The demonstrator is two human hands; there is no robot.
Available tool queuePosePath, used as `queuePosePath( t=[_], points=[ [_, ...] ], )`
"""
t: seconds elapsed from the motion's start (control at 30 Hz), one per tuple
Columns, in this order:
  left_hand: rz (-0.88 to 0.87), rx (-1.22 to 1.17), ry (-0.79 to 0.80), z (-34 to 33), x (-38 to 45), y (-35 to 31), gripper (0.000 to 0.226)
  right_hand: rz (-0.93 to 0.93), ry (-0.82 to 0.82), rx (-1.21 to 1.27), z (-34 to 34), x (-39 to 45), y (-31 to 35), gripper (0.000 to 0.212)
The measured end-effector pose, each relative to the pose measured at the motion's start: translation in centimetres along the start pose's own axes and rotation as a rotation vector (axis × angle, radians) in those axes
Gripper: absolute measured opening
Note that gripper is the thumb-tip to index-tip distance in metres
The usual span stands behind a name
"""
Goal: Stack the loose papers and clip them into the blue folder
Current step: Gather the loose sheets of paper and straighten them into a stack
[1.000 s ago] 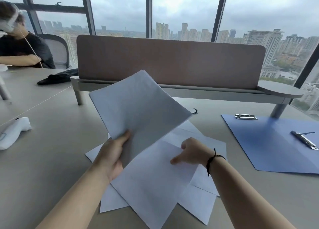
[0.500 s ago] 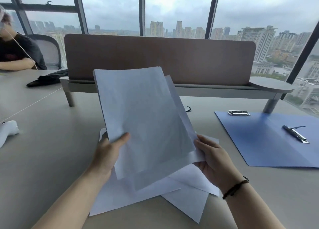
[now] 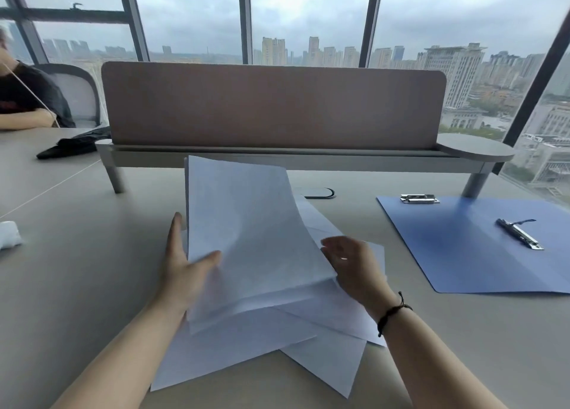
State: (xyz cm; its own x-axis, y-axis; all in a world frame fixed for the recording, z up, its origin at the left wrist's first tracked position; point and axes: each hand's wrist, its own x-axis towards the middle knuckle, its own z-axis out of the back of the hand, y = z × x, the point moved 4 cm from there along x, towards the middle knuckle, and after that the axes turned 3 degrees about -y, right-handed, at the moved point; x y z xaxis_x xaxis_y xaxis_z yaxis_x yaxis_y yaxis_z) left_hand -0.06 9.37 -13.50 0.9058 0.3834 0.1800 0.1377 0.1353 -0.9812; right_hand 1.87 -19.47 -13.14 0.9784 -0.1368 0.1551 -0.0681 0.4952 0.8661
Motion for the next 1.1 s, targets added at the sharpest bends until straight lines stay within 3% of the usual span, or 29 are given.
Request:
queuePosePath(
  t=[0.1, 0.2, 0.27, 0.33, 0.43, 0.53, 0.63, 0.73, 0.83, 0.97, 1.1],
  points=[
    [0.071, -0.166, 0.046, 0.3, 0.7, 0.2, 0.069, 0.025, 0.096, -0.56, 0.2, 2.1, -0.4, 0.056],
    [0.184, -0.185, 0.109, 0.8, 1.0, 0.6, 0.057, -0.06, 0.199, -0.753, 0.5, 3.7, -0.7, 0.099],
    [0.241, -0.184, 0.163, 1.0, 1.2, 0.9, 0.058, -0.074, 0.231, -0.813, 0.5, 4.7, -0.5, 0.11],
    [0.284, -0.247, 0.172, 1.0, 1.2, 0.9, 0.044, -0.084, 0.252, -0.888, 0.7, 5.6, -0.2, 0.118],
    [0.366, -0.381, 0.191, 1.0, 1.4, 1.6, 0.034, -0.135, 0.295, -0.937, 0.9, 6.3, 0.4, 0.118],
    [0.426, -0.494, 0.184, 1.0, 1.4, 1.7, 0.016, -0.182, 0.322, -0.788, 0.8, 6.9, 0.2, 0.096],
    [0.313, -0.329, 0.121, 1.2, 1.5, 1.3, 0.031, -0.083, 0.295, -0.688, 0.9, 6.9, 0.5, 0.054],
    [0.21, -0.218, -0.027, 1.2, 0.8, 0.6, 0.019, -0.004, 0.263, -0.559, 1.2, 5.5, 1.3, 0.036],
    [0.188, -0.185, -0.05, 1.2, 0.5, 0.2, 0.019, -0.091, 0.242, -0.07, 2.2, 2.9, 1.4, 0.002],
    [0.237, -0.293, 0.033, 0.7, 0.3, 0.0, 0.026, -0.303, 0.302, 0.659, 2.2, -1.0, 0.7, 0.029],
    [0.209, -0.273, 0.149, -0.1, 0.4, 0.4, 0.041, -0.441, 0.37, 0.78, 0.5, -2.5, 0.2, 0.041]
  ],
)
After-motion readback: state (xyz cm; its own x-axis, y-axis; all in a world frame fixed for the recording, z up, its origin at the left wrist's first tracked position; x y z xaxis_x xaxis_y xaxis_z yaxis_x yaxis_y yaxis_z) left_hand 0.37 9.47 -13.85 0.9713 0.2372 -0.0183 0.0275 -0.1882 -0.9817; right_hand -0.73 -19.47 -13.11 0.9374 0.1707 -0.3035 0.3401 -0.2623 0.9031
